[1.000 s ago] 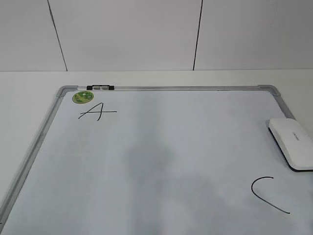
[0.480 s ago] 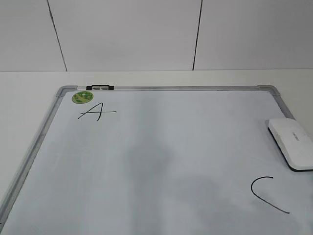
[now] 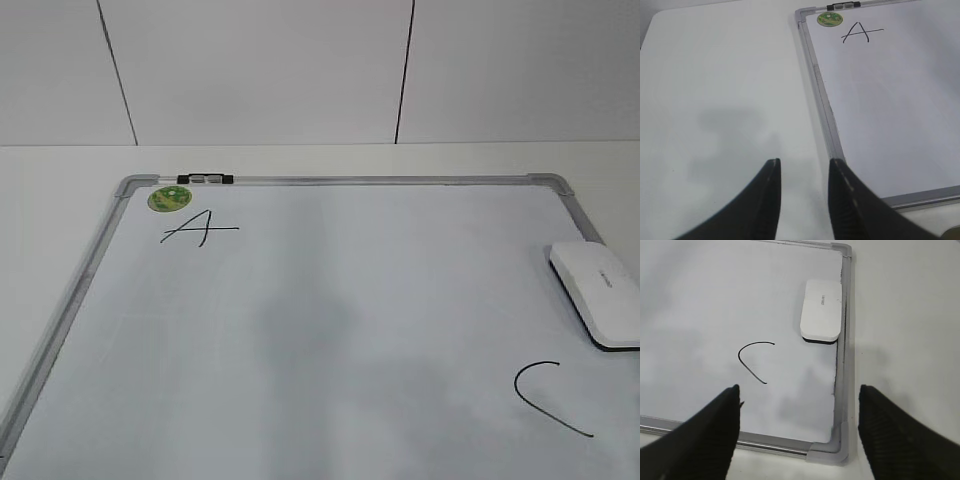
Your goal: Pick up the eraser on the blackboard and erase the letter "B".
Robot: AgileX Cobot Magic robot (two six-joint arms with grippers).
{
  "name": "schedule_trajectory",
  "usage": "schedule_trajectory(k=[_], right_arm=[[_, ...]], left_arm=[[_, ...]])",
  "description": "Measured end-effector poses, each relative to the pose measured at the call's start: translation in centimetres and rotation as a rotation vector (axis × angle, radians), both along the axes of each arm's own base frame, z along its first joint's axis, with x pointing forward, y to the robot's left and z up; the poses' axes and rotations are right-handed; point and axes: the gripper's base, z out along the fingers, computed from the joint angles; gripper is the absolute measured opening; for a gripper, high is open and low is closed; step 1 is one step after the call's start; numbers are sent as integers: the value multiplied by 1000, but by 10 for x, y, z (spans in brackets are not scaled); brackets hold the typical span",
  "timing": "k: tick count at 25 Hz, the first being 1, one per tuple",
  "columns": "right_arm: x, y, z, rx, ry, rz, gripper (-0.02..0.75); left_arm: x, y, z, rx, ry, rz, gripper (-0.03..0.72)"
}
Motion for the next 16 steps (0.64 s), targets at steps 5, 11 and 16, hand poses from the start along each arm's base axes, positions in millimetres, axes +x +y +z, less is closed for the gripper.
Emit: schedule_trajectory(k=[5, 11, 16], right_arm=[[0, 0, 0, 0, 0, 0, 587], [0, 0, 0, 0, 0, 0, 587], [0, 0, 0, -1, 0, -1, 586]], left_arm=[[0, 0, 0, 0, 0, 0, 243], [0, 1, 0, 21, -2, 84, 243], [0, 1, 0, 21, -2, 103, 243]])
